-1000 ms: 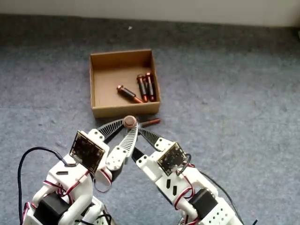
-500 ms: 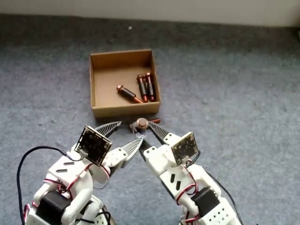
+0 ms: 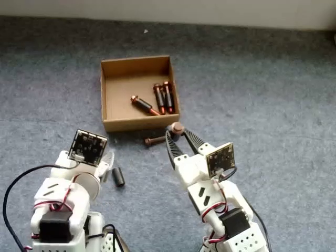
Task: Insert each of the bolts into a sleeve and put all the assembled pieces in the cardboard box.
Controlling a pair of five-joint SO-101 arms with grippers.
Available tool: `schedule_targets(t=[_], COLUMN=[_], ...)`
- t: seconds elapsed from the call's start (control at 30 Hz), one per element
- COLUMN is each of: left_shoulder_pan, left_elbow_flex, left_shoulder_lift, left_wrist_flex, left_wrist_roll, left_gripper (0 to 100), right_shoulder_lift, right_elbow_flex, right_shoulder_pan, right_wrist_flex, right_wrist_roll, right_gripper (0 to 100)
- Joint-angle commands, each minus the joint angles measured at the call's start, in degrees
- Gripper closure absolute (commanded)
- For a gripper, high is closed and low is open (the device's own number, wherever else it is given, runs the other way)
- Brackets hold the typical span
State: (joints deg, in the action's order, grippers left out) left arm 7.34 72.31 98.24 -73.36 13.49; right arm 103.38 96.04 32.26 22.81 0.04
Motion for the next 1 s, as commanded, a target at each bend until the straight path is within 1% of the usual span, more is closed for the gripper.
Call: schedule_targets(t=[0.0,0.07,0.13,0.2,0.27,0.33,0.4,0.53,0.73,0.97], left_shoulder_pan=[7.3,9.5,11.1,11.7,12.0,11.7,11.6,10.1,10.2,10.2], left_elbow_flex=[6.6,11.2,15.2,18.2,18.9,19.2,19.6,20.8,24.2,24.3], left_shoulder_lift=[0.0,0.0,0.0,0.0,0.0,0.0,0.0,0.0,0.0,0.0], left_wrist_flex=[5.5,8.1,9.7,10.7,11.1,11.3,11.3,11.4,17.1,17.3], left_wrist_roll=[0.4,0.4,0.4,0.5,0.6,0.6,0.7,0.7,0.7,0.8], left_gripper=[92,100,98,100,99,99,99,99,99,99], right_shoulder_lift=[1.7,1.7,1.7,1.6,0.1,-4.4,-11.6,-29.8,-57.4,-86.5], right_elbow_flex=[4.2,3.1,0.7,-1.5,-4.8,-9.0,-14.0,-24.6,-41.4,-57.4], right_shoulder_pan=[-1.0,-0.8,-0.8,-0.7,-0.7,-0.7,-0.7,-0.8,-0.9,-0.9], right_wrist_flex=[-1.4,-1.5,-1.5,-1.5,-1.6,-1.7,-2.8,-8.9,-16.7,-22.9], right_wrist_roll=[-0.4,1.5,3.3,4.0,4.0,4.0,4.0,4.0,3.9,3.7], right_gripper=[99.5,99.5,99.5,99.5,99.5,99.5,99.5,99.5,99.5,99.5])
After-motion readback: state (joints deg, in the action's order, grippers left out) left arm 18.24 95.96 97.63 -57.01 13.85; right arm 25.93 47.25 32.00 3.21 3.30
